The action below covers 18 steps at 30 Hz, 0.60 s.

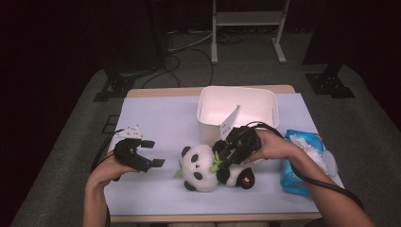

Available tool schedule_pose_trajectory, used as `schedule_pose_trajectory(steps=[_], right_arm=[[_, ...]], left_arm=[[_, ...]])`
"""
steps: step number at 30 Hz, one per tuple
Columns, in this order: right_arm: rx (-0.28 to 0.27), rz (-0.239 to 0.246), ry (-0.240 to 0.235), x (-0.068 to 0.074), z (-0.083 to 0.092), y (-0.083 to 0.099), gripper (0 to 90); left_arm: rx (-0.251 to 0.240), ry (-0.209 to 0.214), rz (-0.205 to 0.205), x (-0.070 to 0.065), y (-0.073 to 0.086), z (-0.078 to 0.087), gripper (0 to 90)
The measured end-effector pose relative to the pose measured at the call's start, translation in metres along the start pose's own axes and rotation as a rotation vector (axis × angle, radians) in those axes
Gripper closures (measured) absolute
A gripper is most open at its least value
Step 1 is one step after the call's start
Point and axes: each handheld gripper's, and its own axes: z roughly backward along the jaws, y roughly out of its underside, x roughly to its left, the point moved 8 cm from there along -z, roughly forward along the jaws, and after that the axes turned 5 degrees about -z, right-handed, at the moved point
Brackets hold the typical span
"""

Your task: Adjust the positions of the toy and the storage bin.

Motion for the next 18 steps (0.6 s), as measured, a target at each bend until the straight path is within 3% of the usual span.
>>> schedule_pose_trajectory(steps=[11,18], right_arm=[[0.044,0.013,-0.004,-0.003,-0.013,-0.003,59.0],[0.056,0.008,-0.007,-0.006,-0.018,-0.002,65.7]], left_arm=[[-0.014,-0.001,0.009,0.001,0.000,0.003,9.8],[-0.012,0.000,0.009,0.001,0.001,0.002,9.9]])
